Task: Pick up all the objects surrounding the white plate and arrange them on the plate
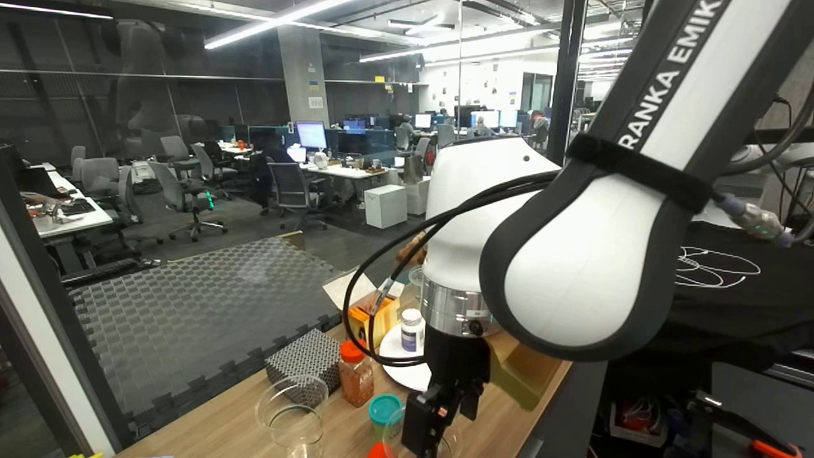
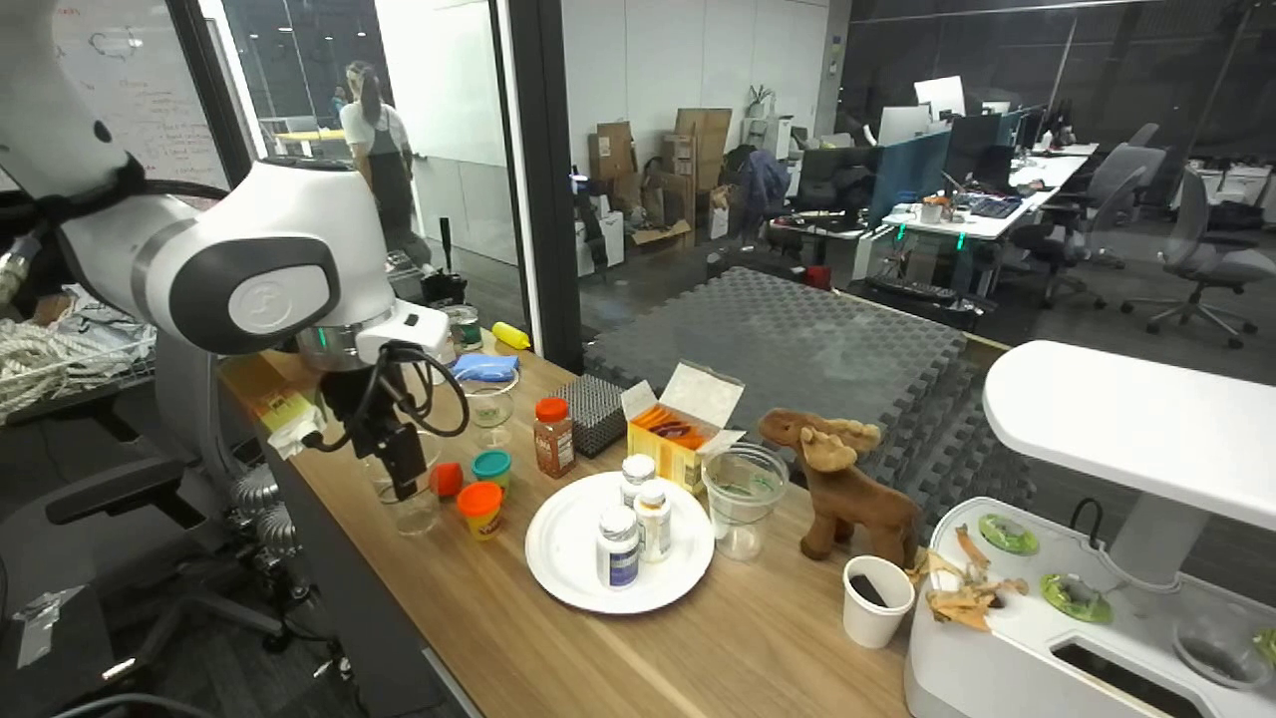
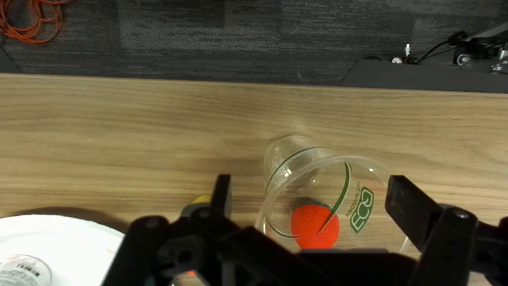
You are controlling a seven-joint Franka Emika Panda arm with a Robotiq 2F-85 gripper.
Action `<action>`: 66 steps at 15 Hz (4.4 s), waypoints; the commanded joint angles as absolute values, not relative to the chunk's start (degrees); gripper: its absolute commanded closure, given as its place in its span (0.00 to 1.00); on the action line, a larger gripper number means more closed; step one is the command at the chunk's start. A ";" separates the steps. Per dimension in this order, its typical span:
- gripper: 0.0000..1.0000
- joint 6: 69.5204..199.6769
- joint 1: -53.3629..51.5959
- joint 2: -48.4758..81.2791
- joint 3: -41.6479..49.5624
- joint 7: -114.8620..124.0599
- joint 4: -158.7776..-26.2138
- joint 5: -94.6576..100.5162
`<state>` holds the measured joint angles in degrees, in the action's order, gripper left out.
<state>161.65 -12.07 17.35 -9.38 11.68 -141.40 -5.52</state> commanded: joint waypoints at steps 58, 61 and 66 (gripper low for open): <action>0.99 136.62 -6.10 31.37 -11.19 2.15 -100.19 -23.65; 0.99 137.40 -5.91 32.21 -11.26 1.90 -100.31 -23.41; 0.91 137.34 -5.41 33.04 -11.59 0.89 -100.75 -23.58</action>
